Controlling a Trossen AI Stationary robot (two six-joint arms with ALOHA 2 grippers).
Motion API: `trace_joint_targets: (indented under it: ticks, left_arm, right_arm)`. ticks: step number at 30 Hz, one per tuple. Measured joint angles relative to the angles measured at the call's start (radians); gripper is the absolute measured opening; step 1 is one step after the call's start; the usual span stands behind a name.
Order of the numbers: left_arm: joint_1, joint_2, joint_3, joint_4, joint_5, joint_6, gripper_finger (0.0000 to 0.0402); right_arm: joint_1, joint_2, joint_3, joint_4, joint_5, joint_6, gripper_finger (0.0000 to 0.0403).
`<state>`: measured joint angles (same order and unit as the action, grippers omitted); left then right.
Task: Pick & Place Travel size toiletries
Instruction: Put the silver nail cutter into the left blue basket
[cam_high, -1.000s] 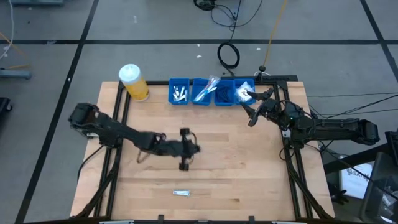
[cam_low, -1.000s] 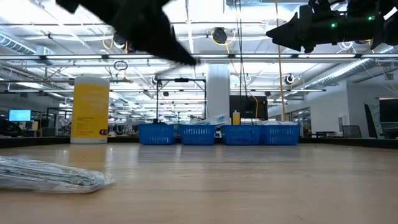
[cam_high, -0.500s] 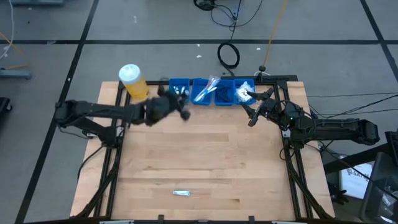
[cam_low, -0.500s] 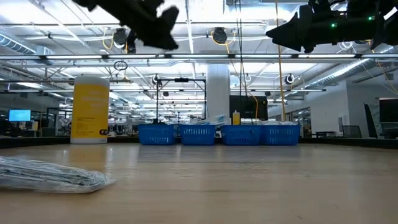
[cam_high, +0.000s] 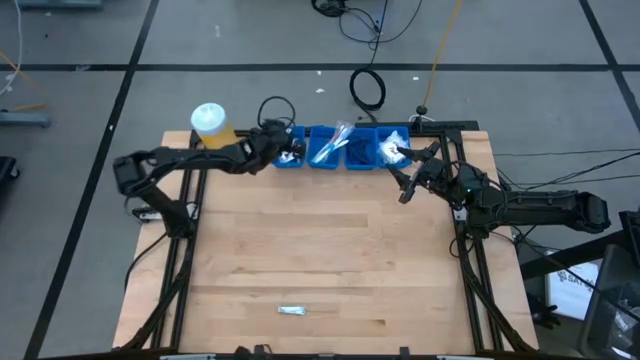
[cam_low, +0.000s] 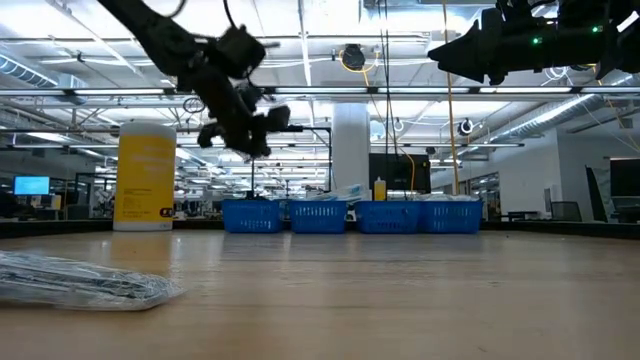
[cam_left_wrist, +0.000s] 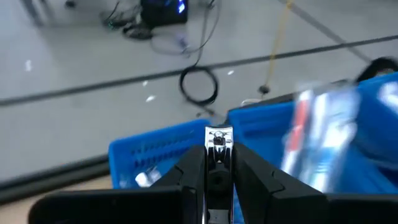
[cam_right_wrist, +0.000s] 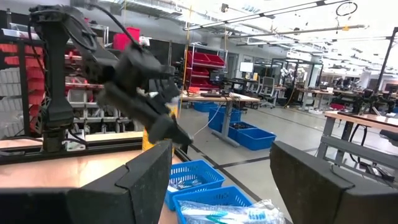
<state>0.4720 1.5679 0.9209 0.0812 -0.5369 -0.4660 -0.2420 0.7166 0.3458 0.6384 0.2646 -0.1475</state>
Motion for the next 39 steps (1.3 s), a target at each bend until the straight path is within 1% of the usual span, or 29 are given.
trace_joint_targets:
  ticks: [3,8,11,14,16,18,24,26,29,34,37,39]
  left_arm:
    - [0.022,0.071,0.0,0.011,0.0,-0.031,0.006]
    - [0.041,0.169,0.0,0.089,0.001,-0.04,0.006]
    - [0.049,0.198,0.0,0.107,-0.003,-0.07,0.0061]
    - [0.054,0.198,0.0,0.106,-0.002,-0.077,0.0071]
    - [0.054,0.198,0.0,0.108,-0.001,-0.047,0.0087]
    - [0.054,0.198,0.0,0.108,0.011,-0.029,0.0111]
    - [0.054,0.197,0.0,0.106,0.044,-0.038,0.0212]
    - [0.054,0.197,0.0,0.105,0.063,0.013,0.0242]
    - [0.051,0.197,0.0,0.104,0.114,0.099,0.0275]
    - [0.034,0.197,0.0,0.104,0.159,0.165,0.0308]
    - [0.02,0.197,0.0,0.105,0.192,0.231,0.0319]
    - [0.006,0.197,0.0,0.112,0.238,0.296,0.032]
  right_arm:
    - [0.0,0.0,0.0,0.0,0.0,-0.001,0.0256]
    - [0.0,0.0,0.0,0.0,0.0,-0.002,0.0256]
    - [0.0,0.0,0.0,0.0,0.0,-0.002,0.0256]
    - [0.0,0.0,0.0,0.0,0.0,-0.002,0.0256]
    - [0.0,0.0,0.0,0.0,0.0,-0.003,0.0256]
    - [0.0,0.0,0.0,0.0,0.0,-0.003,0.0256]
    - [0.0,0.0,0.0,0.0,0.0,-0.003,0.0256]
    - [0.0,0.0,0.0,0.0,0.0,-0.003,0.0256]
    - [0.0,0.0,0.0,0.0,0.0,-0.003,0.0256]
    - [0.0,0.0,0.0,0.0,0.0,-0.003,0.0256]
    - [0.0,0.0,0.0,0.0,0.0,-0.003,0.0256]
    - [0.0,0.0,0.0,0.0,0.0,-0.003,0.0256]
